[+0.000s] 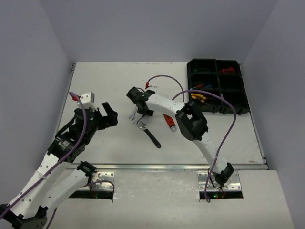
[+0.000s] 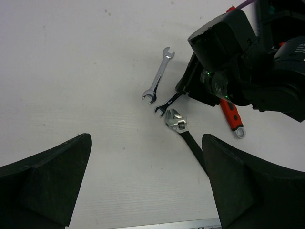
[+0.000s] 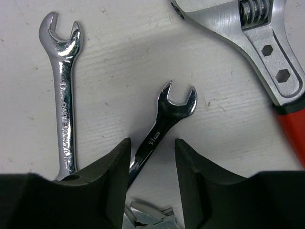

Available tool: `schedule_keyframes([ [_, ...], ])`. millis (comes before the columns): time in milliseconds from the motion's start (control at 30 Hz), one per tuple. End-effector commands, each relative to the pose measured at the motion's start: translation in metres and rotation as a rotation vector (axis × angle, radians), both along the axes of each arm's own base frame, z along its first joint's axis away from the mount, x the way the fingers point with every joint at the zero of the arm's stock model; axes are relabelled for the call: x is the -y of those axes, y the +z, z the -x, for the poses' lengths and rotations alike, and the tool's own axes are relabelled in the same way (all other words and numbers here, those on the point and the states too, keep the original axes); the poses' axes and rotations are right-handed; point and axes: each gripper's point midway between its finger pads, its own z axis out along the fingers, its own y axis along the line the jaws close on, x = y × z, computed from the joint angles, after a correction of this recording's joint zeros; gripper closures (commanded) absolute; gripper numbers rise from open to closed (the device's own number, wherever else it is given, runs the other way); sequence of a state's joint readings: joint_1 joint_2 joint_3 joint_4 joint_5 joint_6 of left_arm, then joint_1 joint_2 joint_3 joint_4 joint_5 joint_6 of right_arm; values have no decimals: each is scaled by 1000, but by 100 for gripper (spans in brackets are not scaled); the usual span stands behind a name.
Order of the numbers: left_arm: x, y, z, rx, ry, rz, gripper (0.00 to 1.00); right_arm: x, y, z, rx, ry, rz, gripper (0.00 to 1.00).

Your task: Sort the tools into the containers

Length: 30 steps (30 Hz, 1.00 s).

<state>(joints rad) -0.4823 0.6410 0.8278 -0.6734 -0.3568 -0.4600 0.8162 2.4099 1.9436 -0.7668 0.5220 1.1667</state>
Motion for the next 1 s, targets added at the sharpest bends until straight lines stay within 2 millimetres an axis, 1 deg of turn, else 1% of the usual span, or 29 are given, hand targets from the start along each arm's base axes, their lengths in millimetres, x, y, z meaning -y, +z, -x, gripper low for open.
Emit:
schedule_keyframes([
  [0,6,14,-1,64,-22,27,0,-9,-27,7,-39,-72,-36,57],
  [100,7,14,-1,64,-25,26,0,-15,-35,10,-57,-89,-65,60],
  [133,7,14,-1,64,-25,27,0,-18,-41,12,-69,-95,-86,61],
  [233,7,14,0,67,-26,28,0,-22,-55,18,-102,-115,-114,73],
  [300,7,15,1,71,-26,30,0,-26,-55,17,-97,-114,-126,80],
  [400,7,15,1,72,-26,30,0,-31,-54,16,-100,-110,-148,83],
  [500,6,17,2,78,-22,33,0,-35,-47,14,-93,-79,-148,88],
  [633,6,17,2,80,-22,33,0,-37,-37,15,-79,-17,-117,99],
  [700,6,17,2,80,-20,33,0,-38,-32,17,-74,25,-90,100],
  [767,5,17,2,80,-19,34,0,-43,-28,22,-74,90,-66,100],
  [800,5,17,3,81,-19,34,0,-46,-29,27,-83,121,-59,100],
  [933,5,18,3,83,-17,35,0,-57,-39,56,-147,232,-39,97],
  [967,5,18,3,84,-17,35,0,-56,-42,60,-157,244,-32,97],
])
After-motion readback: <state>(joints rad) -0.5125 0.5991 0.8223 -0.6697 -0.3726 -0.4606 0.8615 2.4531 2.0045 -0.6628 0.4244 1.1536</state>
